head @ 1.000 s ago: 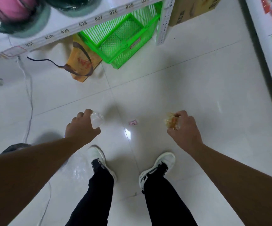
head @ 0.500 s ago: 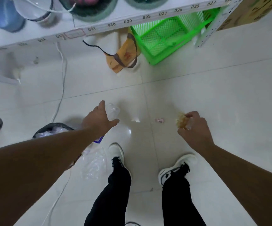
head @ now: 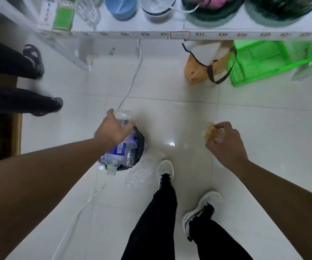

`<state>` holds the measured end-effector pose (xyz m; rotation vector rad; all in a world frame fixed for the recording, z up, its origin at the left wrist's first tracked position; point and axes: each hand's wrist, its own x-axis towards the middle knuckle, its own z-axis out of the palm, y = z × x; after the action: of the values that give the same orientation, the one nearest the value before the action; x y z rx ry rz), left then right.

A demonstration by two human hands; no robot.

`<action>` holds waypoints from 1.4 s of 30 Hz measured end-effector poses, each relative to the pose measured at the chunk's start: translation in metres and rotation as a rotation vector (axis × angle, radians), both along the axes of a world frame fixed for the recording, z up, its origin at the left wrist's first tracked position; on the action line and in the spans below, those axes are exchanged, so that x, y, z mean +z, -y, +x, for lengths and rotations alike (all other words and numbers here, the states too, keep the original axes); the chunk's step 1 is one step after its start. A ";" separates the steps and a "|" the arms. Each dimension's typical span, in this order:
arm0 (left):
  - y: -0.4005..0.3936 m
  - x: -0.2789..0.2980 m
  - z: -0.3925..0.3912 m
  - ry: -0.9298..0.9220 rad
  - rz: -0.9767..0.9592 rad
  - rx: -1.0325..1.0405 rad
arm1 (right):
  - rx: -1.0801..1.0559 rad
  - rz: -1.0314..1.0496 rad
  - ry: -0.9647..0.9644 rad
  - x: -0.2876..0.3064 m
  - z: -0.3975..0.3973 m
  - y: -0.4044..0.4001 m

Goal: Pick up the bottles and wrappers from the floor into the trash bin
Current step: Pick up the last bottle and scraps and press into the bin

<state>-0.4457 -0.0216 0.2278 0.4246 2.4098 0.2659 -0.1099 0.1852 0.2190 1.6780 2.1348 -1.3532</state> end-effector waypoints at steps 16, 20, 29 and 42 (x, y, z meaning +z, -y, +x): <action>0.185 0.016 0.076 0.002 -0.047 0.480 | 0.296 -0.042 0.024 0.004 0.030 0.070; 0.201 0.019 0.062 0.010 -0.058 0.449 | 0.289 -0.050 0.030 -0.001 0.017 0.080; 0.185 -0.021 -0.014 0.071 0.065 0.348 | 0.297 -0.094 0.027 -0.013 -0.042 0.127; 0.160 -0.109 -0.064 0.213 0.120 -0.035 | 0.116 -0.095 0.011 -0.049 -0.146 0.239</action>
<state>-0.5096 -0.1814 0.1191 0.4675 2.1836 0.4200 -0.2555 -0.0541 0.1695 1.4987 2.0904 -1.3852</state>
